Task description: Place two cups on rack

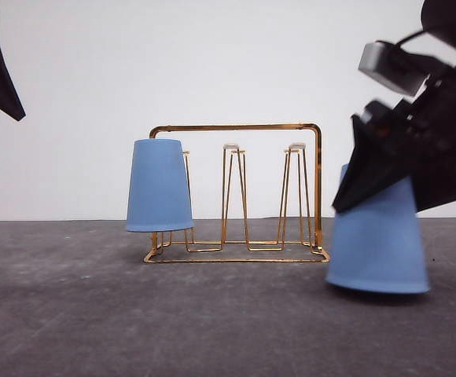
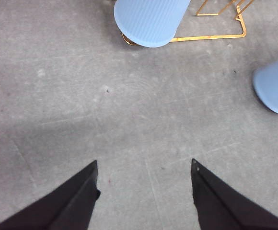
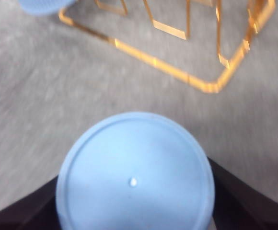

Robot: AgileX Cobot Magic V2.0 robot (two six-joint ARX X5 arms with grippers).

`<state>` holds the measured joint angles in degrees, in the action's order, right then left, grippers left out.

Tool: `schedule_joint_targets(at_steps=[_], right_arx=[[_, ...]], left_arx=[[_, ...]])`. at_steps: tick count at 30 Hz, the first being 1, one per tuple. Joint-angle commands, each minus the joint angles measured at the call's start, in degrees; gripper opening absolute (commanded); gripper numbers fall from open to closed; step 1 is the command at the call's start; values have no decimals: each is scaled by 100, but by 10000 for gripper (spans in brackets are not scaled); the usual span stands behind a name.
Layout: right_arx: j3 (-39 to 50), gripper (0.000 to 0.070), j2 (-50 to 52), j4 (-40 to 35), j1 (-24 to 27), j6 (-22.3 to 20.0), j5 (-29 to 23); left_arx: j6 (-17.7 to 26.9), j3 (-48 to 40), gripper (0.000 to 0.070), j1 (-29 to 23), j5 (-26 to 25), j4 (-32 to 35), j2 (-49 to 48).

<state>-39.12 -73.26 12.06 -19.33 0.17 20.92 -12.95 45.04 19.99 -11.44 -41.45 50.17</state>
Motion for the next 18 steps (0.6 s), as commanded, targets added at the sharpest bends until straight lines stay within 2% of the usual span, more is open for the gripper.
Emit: schedule_joint_targets(at_steps=[1, 4, 8, 11, 18], right_arx=[[-400, 318, 100, 374, -15, 97, 2], [-1093, 318, 244, 1261, -16, 89, -51], [-1953, 318, 257, 1787, -61, -11, -291], [-2374, 318, 254, 1642, -141, -173, -536], [-2524, 319, 108, 495, -275, -211, -777]], left_arx=[[-13, 59, 352, 11, 9, 39, 35], [1, 59, 352, 11, 11, 42, 35], [2, 59, 352, 11, 49, 54, 35], [4, 59, 352, 11, 114, 56, 37], [1, 59, 352, 11, 116, 77, 37]])
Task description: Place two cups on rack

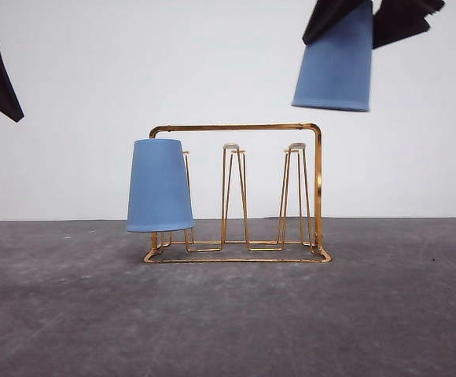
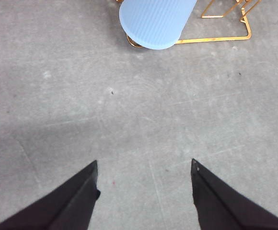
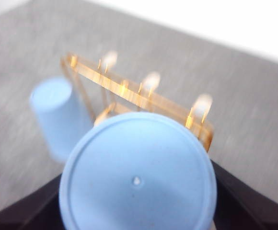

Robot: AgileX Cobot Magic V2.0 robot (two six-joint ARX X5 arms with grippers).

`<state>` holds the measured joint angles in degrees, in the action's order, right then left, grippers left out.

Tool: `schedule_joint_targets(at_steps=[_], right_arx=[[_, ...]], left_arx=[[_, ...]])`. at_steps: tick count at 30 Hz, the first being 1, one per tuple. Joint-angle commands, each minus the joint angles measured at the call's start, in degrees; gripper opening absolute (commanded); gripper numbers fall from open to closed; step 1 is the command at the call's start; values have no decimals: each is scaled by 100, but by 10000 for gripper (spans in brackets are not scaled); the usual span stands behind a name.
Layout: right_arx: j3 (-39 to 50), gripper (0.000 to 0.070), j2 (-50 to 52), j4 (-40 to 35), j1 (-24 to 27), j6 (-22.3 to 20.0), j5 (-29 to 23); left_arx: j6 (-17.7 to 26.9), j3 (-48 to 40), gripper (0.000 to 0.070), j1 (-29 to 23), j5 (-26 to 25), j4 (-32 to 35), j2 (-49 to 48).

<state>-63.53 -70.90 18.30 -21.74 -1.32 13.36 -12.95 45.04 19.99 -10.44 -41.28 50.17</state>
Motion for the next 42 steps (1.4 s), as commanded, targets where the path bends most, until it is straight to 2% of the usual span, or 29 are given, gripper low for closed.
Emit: schedule_joint_targets(at_steps=[1, 7, 22, 24, 27, 29, 33, 42], right_arx=[[-83, 319, -195, -261, -45, -61, -34], [-83, 319, -813, -881, -108, -62, -31], [-83, 321, -2438, -1224, -141, -62, -29], [-83, 360, -2514, -1212, -144, -61, -31], [-83, 509, -2543, -1197, -144, -47, -32], [-85, 566, -2530, -1169, -144, 0, -23], [-224, 592, -2399, -710, -131, 156, -9], [-1645, 591, -1953, 1756, -122, 458, -12]], left_arx=[[0, 59, 352, 11, 15, 59, 37], [0, 59, 352, 11, 15, 59, 37], [-17, 59, 352, 11, 55, 59, 37], [-17, 59, 352, 11, 55, 57, 37], [-22, 59, 352, 11, 55, 57, 37], [-22, 59, 352, 11, 55, 57, 37], [-22, 59, 352, 11, 52, 52, 37], [-131, 59, 353, 11, 52, 46, 37]])
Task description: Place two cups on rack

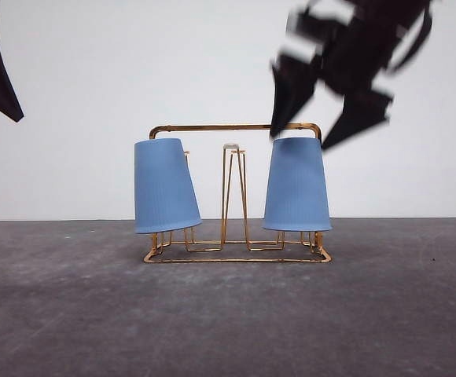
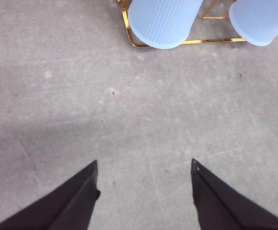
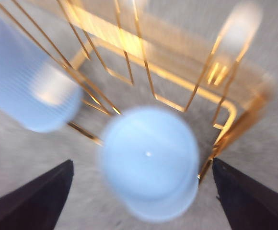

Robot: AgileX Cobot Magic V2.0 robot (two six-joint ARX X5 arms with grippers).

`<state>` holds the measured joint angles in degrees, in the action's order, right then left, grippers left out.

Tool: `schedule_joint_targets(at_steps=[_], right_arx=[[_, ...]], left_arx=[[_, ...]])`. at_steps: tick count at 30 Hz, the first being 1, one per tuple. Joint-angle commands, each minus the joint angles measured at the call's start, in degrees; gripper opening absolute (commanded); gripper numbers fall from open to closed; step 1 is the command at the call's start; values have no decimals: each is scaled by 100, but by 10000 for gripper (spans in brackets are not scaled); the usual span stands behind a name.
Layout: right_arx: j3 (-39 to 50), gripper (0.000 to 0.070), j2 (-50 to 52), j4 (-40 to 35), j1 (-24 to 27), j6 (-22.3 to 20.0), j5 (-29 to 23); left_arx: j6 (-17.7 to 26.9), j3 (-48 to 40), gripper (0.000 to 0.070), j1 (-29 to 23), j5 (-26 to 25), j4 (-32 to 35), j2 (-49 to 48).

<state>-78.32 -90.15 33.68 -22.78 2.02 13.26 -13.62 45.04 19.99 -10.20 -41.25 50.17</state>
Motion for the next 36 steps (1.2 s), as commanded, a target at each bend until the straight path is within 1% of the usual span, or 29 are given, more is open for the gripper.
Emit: schedule_joint_targets(at_steps=[1, 4, 6, 7, 9, 12, 18, 21, 24, 26, 30, 36], right_arx=[[-291, 590, 34, 438, -18, 147, -1], [-428, 583, 337, 925, -18, 185, -6], [-426, 553, 593, 1238, -18, 151, -57], [-412, 538, 735, 1396, -18, 121, -149], [-311, 531, 1058, 1587, -18, 51, -369], [158, 531, 1658, 1372, -18, 53, -439], [1901, 531, 3204, 223, -25, 64, -424], [2818, 531, 3990, -149, -25, 304, -422], [3483, 531, 4620, -254, -25, 488, -428], [3878, 531, 5003, -307, -25, 527, -431], [4257, 531, 5413, -361, -25, 525, -433], [4264, 531, 5438, -459, -25, 525, -428]], left_arx=[[-63, 59, 353, 11, 29, 42, 37], [-62, 59, 353, 11, 29, 39, 37], [-62, 59, 353, 11, 29, 36, 37], [-62, 59, 353, 11, 29, 35, 37], [-62, 59, 353, 11, 29, 32, 37], [-62, 59, 353, 11, 29, 32, 37], [-47, 59, 353, 11, 29, 43, 37], [109, 59, 353, 16, 27, 54, 37], [216, 59, 353, 28, 27, 61, 37], [222, 59, 353, 28, 27, 61, 37], [220, 59, 353, 28, 27, 56, 37], [198, 61, 352, 28, -89, 13, 37]])
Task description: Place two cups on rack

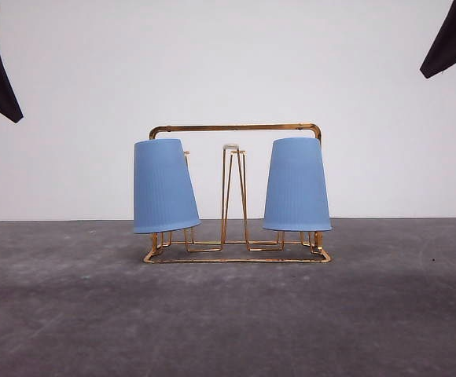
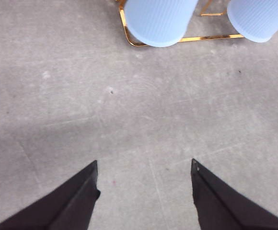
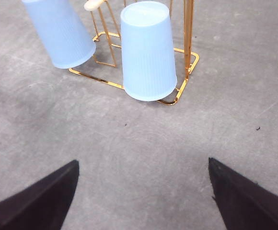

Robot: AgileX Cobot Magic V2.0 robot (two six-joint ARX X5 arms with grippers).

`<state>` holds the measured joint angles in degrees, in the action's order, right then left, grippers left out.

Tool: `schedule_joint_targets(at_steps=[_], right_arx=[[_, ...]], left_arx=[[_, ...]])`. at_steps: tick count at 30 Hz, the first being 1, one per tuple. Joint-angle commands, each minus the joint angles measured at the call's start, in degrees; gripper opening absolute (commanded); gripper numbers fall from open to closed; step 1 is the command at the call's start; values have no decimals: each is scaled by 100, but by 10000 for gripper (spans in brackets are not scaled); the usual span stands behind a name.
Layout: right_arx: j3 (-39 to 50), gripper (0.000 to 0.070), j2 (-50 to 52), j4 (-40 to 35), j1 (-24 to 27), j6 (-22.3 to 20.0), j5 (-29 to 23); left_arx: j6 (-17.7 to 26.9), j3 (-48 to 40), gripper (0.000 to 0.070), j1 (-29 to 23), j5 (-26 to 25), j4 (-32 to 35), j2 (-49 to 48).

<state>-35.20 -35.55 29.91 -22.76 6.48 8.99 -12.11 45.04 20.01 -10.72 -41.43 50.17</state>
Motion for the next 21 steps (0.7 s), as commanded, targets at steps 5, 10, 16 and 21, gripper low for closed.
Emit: schedule_joint_targets(at_steps=[5, 10, 16, 21], right_arx=[[-48, 7, -29, -167, -26, 62, -18], [-48, 18, -28, -202, -28, 60, -7], [-48, 18, -28, -211, -28, 61, -4], [-48, 19, -28, -211, -28, 61, -7]], left_arx=[[36, 61, 13, 26, -222, 101, 37], [49, 66, 0, 25, -304, 12, 12], [49, 66, 0, 25, -303, 72, 9], [49, 66, 0, 24, -303, 72, 9]])
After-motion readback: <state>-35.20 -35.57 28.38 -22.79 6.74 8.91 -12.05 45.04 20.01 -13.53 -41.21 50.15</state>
